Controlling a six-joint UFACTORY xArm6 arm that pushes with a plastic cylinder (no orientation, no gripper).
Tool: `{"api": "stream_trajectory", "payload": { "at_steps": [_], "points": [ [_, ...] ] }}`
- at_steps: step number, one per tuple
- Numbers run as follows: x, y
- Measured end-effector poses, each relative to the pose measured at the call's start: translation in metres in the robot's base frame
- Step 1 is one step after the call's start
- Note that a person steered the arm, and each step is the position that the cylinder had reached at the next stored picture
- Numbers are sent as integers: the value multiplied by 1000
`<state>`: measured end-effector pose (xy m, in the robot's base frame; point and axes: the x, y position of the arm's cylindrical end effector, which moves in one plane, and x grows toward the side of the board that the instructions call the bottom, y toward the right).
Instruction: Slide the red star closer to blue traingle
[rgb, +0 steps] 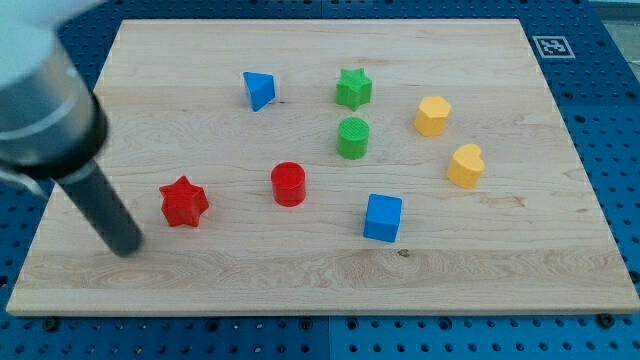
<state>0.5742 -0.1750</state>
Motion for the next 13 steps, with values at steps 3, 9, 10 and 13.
{"api": "stream_trajectory", "payload": {
  "at_steps": [3, 9, 10, 13],
  "points": [
    [-38, 7],
    [-69, 42],
    [-91, 42],
    [-128, 41]
  ]
}}
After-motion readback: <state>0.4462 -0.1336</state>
